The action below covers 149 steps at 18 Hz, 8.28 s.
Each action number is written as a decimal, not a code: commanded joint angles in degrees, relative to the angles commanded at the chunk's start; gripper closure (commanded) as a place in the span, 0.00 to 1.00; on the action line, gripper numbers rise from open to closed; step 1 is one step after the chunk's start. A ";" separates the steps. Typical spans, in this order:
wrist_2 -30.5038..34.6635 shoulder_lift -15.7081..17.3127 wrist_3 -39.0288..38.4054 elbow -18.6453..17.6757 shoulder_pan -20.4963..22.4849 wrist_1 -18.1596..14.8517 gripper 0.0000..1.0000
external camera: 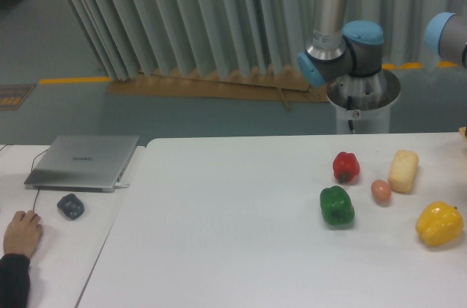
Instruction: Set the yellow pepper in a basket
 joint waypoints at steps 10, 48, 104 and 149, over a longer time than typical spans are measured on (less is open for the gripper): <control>-0.79 0.18 -0.35 -0.09 -0.26 0.00 0.00; 15.64 -7.64 -45.52 -4.84 -14.41 10.19 0.00; 8.88 -8.35 -0.09 -0.35 6.50 12.39 0.23; 3.62 -10.38 -12.05 2.99 2.89 15.04 0.00</control>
